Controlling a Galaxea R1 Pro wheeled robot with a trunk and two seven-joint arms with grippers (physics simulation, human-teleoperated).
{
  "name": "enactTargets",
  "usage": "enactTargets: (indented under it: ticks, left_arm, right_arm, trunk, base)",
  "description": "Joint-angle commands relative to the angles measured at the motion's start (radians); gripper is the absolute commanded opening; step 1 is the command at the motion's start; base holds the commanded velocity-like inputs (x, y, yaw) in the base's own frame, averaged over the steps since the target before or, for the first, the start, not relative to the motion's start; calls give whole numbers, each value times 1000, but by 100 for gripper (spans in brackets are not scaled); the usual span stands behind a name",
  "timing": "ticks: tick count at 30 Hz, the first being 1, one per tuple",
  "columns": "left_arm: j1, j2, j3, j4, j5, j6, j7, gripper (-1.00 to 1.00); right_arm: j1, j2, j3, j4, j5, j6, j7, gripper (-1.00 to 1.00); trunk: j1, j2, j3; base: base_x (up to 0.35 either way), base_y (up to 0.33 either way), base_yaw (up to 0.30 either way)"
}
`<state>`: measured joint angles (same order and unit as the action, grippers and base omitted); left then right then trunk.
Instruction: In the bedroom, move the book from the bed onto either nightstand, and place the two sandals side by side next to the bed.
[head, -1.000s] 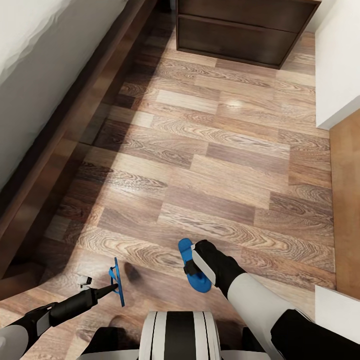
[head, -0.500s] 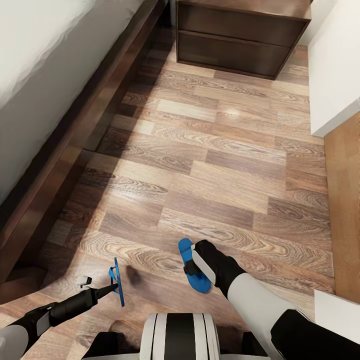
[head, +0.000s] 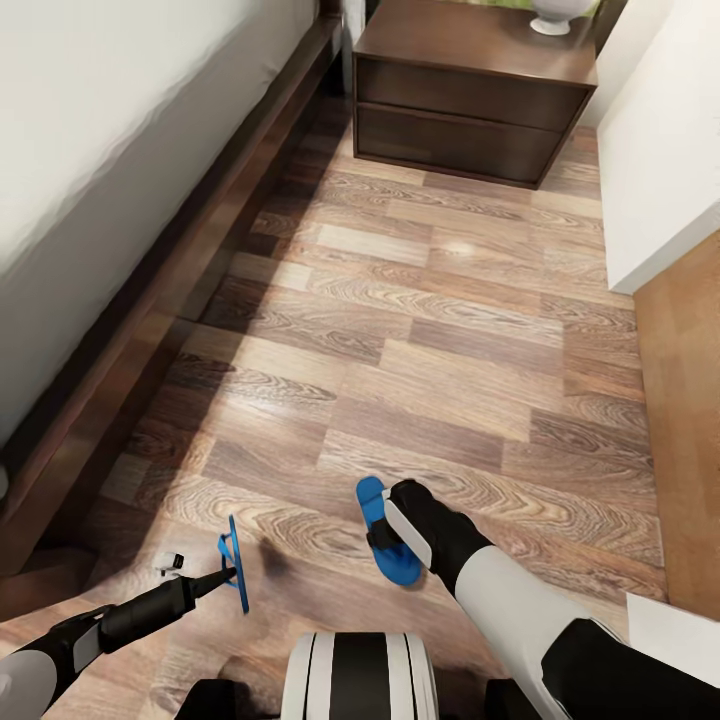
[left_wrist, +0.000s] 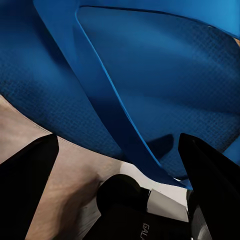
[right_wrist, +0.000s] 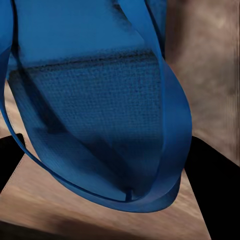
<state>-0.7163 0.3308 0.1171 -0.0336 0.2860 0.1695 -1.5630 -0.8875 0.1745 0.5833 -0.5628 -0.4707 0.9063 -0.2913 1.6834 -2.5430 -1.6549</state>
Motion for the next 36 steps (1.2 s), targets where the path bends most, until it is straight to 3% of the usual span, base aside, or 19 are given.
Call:
enactTargets:
  ticks: [1,36]
  left_arm:
    - [0,0,7,0,-8,10,-3,-100]
    - [0,0,4,3,-8,10,-3,-100]
  right_arm:
    - [-1,0,2,0,-12,1,-9,-100]
    - [-1,0,0,0,-10,-1,-16,-100]
  trunk:
    - [-1,0,3]
    - [-16,8,139]
  base:
    - [0,0,0]
    - [0,0,0]
